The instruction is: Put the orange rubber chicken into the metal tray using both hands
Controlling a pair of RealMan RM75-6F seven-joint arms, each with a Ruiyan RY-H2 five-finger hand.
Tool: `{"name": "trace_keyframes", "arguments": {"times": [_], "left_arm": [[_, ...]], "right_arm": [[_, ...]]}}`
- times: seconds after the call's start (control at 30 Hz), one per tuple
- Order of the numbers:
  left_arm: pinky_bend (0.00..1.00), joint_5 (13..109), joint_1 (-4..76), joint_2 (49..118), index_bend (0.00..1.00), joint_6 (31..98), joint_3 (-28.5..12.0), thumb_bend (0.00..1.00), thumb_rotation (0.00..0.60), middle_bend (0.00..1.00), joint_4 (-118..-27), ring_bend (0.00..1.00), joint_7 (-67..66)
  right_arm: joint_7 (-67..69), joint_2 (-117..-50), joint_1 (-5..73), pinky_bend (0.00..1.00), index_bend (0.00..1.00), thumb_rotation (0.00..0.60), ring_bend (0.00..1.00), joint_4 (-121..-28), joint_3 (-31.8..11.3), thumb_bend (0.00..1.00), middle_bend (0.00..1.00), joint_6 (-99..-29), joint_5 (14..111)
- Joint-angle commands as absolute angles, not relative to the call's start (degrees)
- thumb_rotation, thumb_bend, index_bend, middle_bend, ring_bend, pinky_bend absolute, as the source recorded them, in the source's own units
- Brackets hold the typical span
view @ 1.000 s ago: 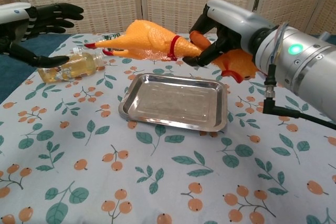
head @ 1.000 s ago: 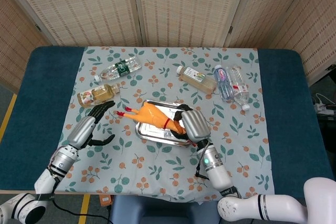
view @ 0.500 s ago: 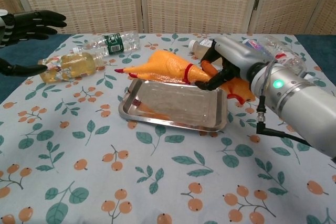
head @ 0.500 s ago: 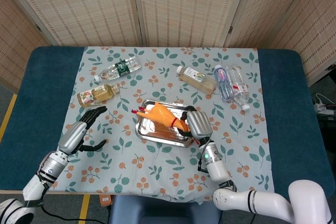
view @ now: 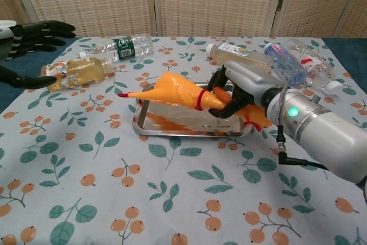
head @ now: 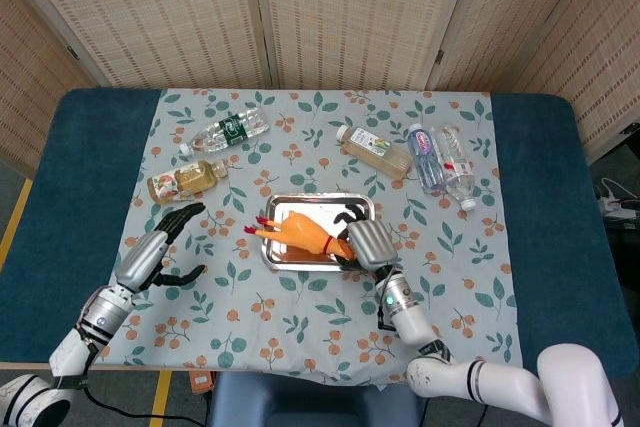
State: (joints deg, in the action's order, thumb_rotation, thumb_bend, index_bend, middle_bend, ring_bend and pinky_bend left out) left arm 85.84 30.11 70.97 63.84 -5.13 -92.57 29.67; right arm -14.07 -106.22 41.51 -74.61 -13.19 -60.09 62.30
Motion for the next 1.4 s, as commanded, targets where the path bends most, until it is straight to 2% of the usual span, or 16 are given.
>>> {"name": "trace_keyframes", "arguments": {"times": [0.03,0.37,0.63,0.87,1.0,1.23,1.4], "left_arm": [[0.0,85.84,30.17,71.05,0.0,63.73,-5.05,0.33,0.6,0.0,-92.58,0.0,29.74],[0.0,85.53,30.28,71.17,0.0,63.79,-5.11,0.34,0.6,0.0,-93.02,0.0,29.26],[0.0,85.32,30.35,71.03,0.0,63.64,-5.12,0.34,0.6,0.0,-93.15,0.0,29.58],[0.0,85.3,30.53,71.0,0.0,63.45,-5.18,0.34,0.6,0.0,-93.12,0.0,29.95],[0.0,85.27,30.74,71.0,0.0,63.15,-5.19,0.34,0.6,0.0,-93.22,0.0,29.92],[0.0,85.0,30.8,71.25,0.0,63.16,-5.26,0.35,0.6,0.0,-93.15,0.0,29.4],[0.0,84.97,30.78,71.14,0.0,63.32,-5.34,0.35,0.6,0.0,-93.34,0.0,29.33]], "right_arm": [[-17.0,-104.49,41.22,0.34,0.1,0.6,0.13,-76.45,-13.21,0.28,0.13,-58.96,60.06],[-21.38,-102.91,41.97,0.2,0.01,0.6,0.0,-77.92,-14.26,0.25,0.02,-57.47,56.42],[-23.46,-103.45,43.06,0.17,0.0,0.6,0.0,-76.69,-16.8,0.25,0.0,-59.16,54.71],[-26.09,-102.89,44.54,0.14,0.0,0.6,0.0,-74.91,-18.5,0.24,0.0,-57.83,51.22],[-26.05,-102.43,44.8,0.12,0.0,0.6,0.0,-74.69,-18.26,0.23,0.0,-56.53,50.25],[-24.74,-102.06,45.36,0.02,0.0,0.6,0.0,-74.12,-17.32,0.18,0.0,-54.44,50.78],[-23.59,-101.84,45.46,0.0,0.0,0.6,0.0,-74.36,-17.36,0.17,0.0,-54.66,51.53]]}}
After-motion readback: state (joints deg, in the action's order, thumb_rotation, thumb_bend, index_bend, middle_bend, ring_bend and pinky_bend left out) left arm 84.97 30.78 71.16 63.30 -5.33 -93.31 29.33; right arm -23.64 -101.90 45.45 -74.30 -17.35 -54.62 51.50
